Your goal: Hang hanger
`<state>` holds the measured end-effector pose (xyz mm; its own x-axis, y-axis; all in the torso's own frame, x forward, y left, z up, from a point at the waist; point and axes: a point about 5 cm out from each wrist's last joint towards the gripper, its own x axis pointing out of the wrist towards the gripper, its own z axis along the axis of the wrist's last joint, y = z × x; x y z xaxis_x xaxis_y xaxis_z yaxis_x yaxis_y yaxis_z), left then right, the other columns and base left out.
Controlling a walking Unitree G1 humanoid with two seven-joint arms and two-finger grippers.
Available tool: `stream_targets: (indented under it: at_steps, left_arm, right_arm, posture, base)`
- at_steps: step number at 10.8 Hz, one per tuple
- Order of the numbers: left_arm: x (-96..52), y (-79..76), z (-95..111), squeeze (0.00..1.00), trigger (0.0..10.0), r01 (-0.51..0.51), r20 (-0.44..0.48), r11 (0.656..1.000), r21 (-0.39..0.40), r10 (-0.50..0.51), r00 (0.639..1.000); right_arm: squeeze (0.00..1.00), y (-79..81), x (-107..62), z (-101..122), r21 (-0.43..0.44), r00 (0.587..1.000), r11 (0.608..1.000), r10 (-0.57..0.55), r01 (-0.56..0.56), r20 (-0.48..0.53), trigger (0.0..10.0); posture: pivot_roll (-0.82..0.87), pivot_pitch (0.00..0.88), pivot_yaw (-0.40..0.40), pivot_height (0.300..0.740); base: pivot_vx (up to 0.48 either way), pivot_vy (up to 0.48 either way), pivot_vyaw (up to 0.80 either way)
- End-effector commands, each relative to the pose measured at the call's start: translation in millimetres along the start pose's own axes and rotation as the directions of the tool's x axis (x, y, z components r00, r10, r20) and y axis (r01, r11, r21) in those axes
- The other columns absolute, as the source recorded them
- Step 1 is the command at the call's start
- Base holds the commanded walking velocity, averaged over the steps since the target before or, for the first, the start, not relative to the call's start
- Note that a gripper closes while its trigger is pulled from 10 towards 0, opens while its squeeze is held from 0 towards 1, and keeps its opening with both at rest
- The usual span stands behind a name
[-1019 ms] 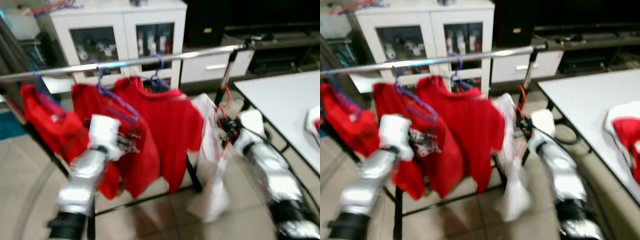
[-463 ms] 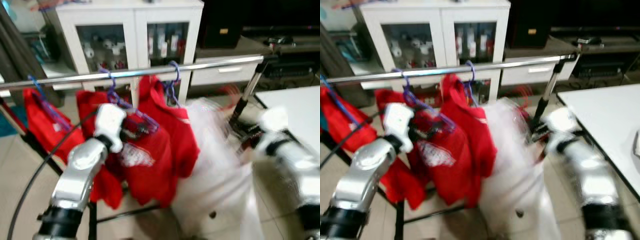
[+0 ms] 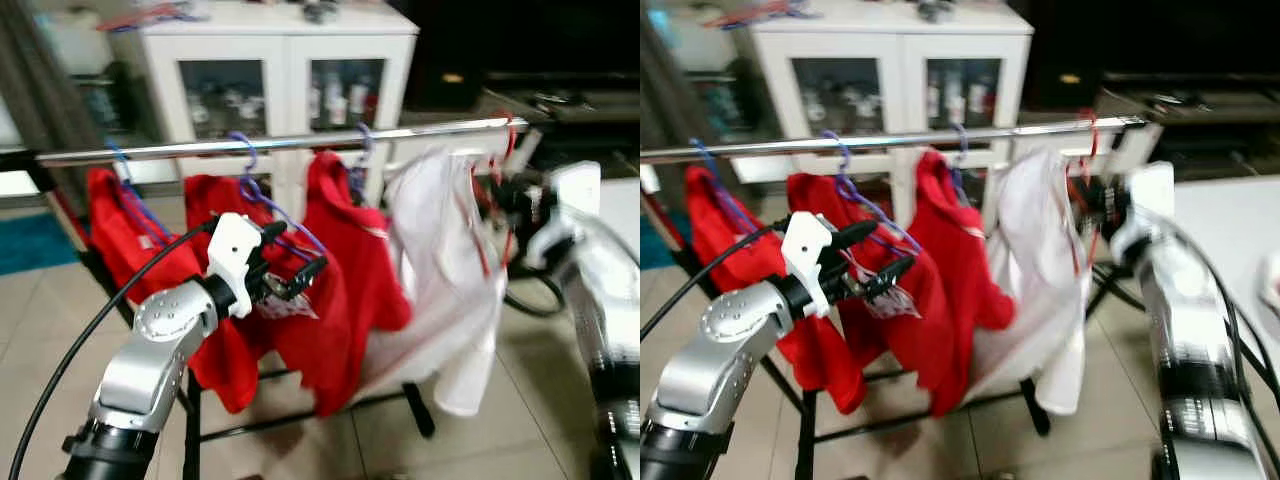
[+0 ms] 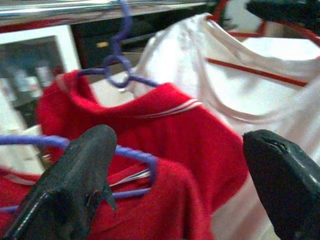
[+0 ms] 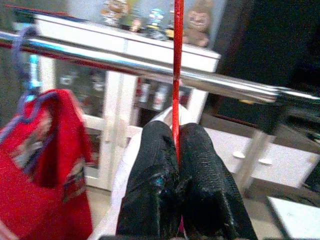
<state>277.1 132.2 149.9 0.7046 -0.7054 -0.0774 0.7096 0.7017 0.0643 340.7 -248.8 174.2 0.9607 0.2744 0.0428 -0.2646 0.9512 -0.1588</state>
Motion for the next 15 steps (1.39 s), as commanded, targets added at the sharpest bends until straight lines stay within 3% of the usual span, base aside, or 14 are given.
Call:
stream_targets:
  at_steps: [1, 3, 4, 7, 8, 12, 13, 15]
  left_arm:
    - [3.6, -4.6, 7.4, 0.0, 10.0, 0.04, 0.013, 0.999, 0.01, -0.04, 0.999]
    - [6.8, -20.0, 14.1, 0.0, 10.0, 0.188, -0.02, 0.982, -0.003, -0.188, 0.982]
    - [7.9, -21.6, 14.9, 0.0, 10.0, 0.21, -0.03, 0.978, 0.0, -0.21, 0.977]
    - [7.4, -19.0, 17.9, 0.0, 10.0, 0.2, -0.041, 0.98, 0.016, -0.199, 0.979]
    - [4.7, -10.4, 13.5, 0.0, 10.0, 0.11, -0.067, 0.994, 0.018, -0.108, 0.992]
    - [4.8, -8.3, 10.5, 0.0, 10.0, 0.085, -0.083, 0.996, 0.028, -0.083, 0.993]
    - [5.0, -11.0, 11.8, 0.0, 10.0, 0.11, -0.091, 0.993, 0.029, -0.107, 0.99]
    - [4.3, -12.6, 10.7, 0.0, 10.0, 0.129, -0.105, 0.991, 0.03, -0.125, 0.987]
  right_arm:
    - [0.0, -2.5, 4.0, 7.3, -0.024, 1.0, 1.0, -0.01, 0.011, 0.027, 10.0]
    - [0.0, -1.2, 34.5, -0.5, -0.043, 0.992, 0.998, -0.043, 0.038, -0.115, 10.0]
    - [0.0, 1.3, 42.1, -1.1, -0.013, 0.989, 0.999, -0.042, 0.04, -0.145, 10.0]
    - [0.0, 19.0, 65.2, 15.5, 0.0, 0.992, 1.0, 0.021, -0.021, -0.124, 10.0]
    - [0.0, 23.0, 70.7, 19.6, 0.028, 0.994, 1.0, 0.017, -0.014, -0.107, 10.0]
    - [0.0, 23.0, 76.0, 20.4, 0.051, 0.989, 0.997, -0.052, 0.06, -0.14, 10.0]
    - [0.0, 17.3, 75.5, 16.2, 0.052, 0.968, 0.99, -0.117, 0.132, -0.223, 10.0]
    - [0.0, 21.9, 71.0, -0.2, 0.044, 0.94, 0.995, -0.07, 0.089, -0.333, 10.0]
  posture:
    - [-0.02, 0.0, 0.001, 0.74]
    - [-0.01, 0.0, -0.001, 0.74]
    - [-0.01, 0.0, 0.0, 0.74]
    - [0.02, 0.0, -0.002, 0.74]
    - [0.02, 0.0, -0.004, 0.74]
    - [0.02, 0.0, -0.005, 0.74]
    - [0.02, 0.0, 0.007, 0.74]
    - [0.03, 0.0, -0.001, 0.74]
  base:
    - [0.0, 0.0, 0.0]
    - [0.0, 0.0, 0.0]
    - [0.0, 0.0, 0.0]
    - [0.0, 0.0, 0.0]
    - [0.0, 0.0, 0.0]
    - [0.0, 0.0, 0.0]
    - [0.0, 0.0, 0.0]
    - [0.0, 0.0, 0.0]
